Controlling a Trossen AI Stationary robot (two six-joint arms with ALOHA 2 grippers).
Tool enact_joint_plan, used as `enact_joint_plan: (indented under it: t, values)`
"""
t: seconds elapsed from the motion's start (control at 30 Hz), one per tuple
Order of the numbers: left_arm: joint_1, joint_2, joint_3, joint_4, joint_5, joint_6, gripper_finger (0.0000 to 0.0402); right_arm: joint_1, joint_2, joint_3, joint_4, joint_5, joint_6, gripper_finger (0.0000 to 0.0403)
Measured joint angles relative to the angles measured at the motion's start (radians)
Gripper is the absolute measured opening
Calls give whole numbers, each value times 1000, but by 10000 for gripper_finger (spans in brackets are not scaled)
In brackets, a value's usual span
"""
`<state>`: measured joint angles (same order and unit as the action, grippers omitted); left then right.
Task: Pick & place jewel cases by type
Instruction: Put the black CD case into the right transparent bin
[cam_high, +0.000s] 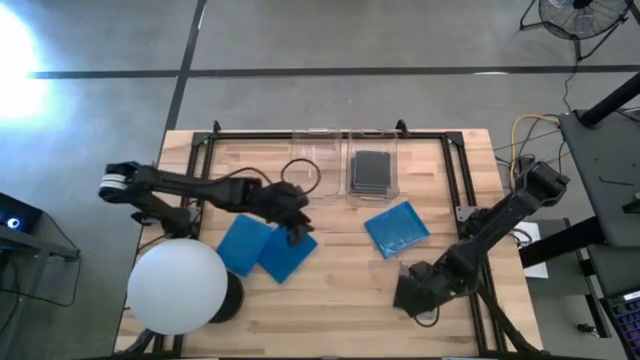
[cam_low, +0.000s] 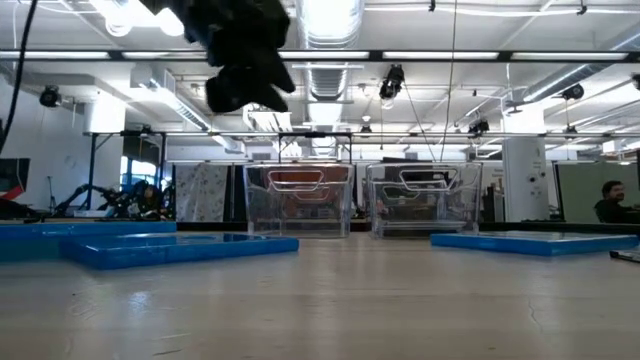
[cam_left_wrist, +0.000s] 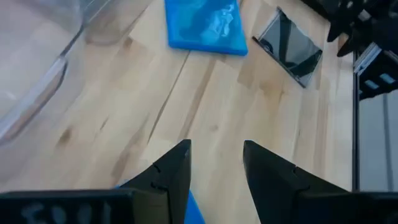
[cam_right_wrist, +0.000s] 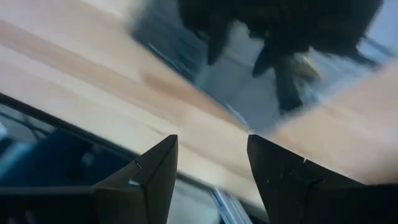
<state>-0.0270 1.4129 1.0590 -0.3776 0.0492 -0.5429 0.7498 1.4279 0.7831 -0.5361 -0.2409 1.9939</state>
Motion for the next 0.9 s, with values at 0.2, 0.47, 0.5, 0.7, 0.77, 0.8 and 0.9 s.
enact_joint_plan:
  t: [0.2, 0.47, 0.5, 0.7, 0.77, 0.8, 0.9]
  values:
    - [-19, -110, -172, 22, -26, -95, 128, 25, 65, 5, -4, -83, 61, 189]
    - [-79, -158, -284, 79, -25, -170, 128, 33, 145, 52, -3, -73, 89, 189]
    - [-89, -158, -288, 78, -25, -172, 128, 34, 158, 54, -2, -73, 78, 189]
    - [-121, -157, -291, 100, -25, -173, 128, 33, 218, 61, -6, -71, 70, 189]
    - [-125, -156, -291, 108, -25, -173, 128, 33, 233, 63, -6, -74, 71, 189]
    - [-126, -156, -291, 115, -25, -173, 128, 33, 238, 64, -6, -75, 68, 189]
    - [-126, -152, -293, 142, -25, -173, 128, 33, 246, 65, 0, -51, 36, 189]
